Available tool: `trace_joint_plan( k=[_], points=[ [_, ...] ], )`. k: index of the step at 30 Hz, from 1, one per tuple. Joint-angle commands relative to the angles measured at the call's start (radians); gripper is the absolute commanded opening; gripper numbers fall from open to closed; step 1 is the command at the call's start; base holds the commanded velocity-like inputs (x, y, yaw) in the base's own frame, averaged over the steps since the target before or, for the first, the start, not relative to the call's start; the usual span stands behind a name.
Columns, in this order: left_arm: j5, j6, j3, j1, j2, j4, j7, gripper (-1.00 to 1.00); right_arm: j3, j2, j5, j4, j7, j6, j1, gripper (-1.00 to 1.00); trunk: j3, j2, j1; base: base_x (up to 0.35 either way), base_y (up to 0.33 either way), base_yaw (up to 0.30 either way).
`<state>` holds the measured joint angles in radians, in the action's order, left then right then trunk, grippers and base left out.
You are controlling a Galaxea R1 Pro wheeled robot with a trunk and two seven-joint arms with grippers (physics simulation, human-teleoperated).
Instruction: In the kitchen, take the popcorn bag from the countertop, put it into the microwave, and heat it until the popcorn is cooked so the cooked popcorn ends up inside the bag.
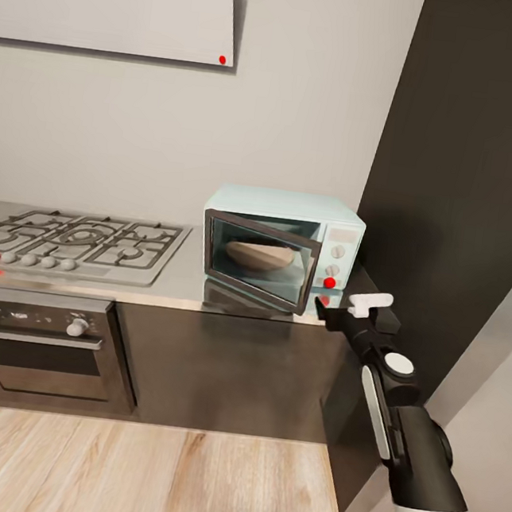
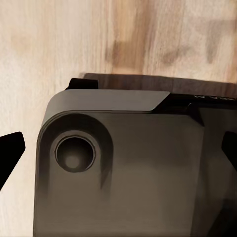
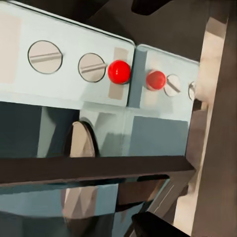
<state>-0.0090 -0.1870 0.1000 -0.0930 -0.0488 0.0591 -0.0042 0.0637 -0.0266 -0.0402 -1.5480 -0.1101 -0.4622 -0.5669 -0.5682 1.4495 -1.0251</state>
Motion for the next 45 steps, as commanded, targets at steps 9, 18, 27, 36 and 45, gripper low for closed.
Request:
trace_joint_plan(
  k=[9, 18, 27, 36, 45],
  points=[
    [0.001, -0.003, 0.007, -0.002, 0.000, -0.001, 0.000, 1.00, -0.026, -0.001, -0.004, -0.001, -0.064, -0.006, -0.001, 1.00, -0.001, 0.001, 0.000, 0.073, -0.067, 0.000],
    [0.000, -0.003, 0.008, 0.001, 0.000, -0.001, 0.000, 1.00, -0.026, -0.001, -0.003, -0.001, -0.066, -0.004, -0.001, 1.00, -0.001, 0.001, 0.000, 0.035, -0.024, 0.000],
    [-0.002, -0.003, 0.009, 0.001, 0.001, -0.001, 0.000, 1.00, -0.028, -0.001, -0.004, -0.002, -0.129, -0.003, 0.001, 1.00, -0.001, 0.001, 0.000, 0.111, 0.000, 0.000],
    [-0.002, -0.003, 0.009, 0.001, 0.001, -0.001, 0.000, 1.00, -0.088, -0.002, -0.004, -0.002, -0.144, -0.004, 0.001, 1.00, -0.001, 0.001, 0.000, 0.001, 0.000, 0.000],
    [-0.002, -0.003, 0.007, 0.000, 0.000, -0.001, 0.000, 1.00, -0.177, 0.002, -0.010, 0.013, -0.266, -0.006, -0.004, 1.00, -0.001, 0.001, 0.000, 0.000, 0.000, 0.000]
  ],
)
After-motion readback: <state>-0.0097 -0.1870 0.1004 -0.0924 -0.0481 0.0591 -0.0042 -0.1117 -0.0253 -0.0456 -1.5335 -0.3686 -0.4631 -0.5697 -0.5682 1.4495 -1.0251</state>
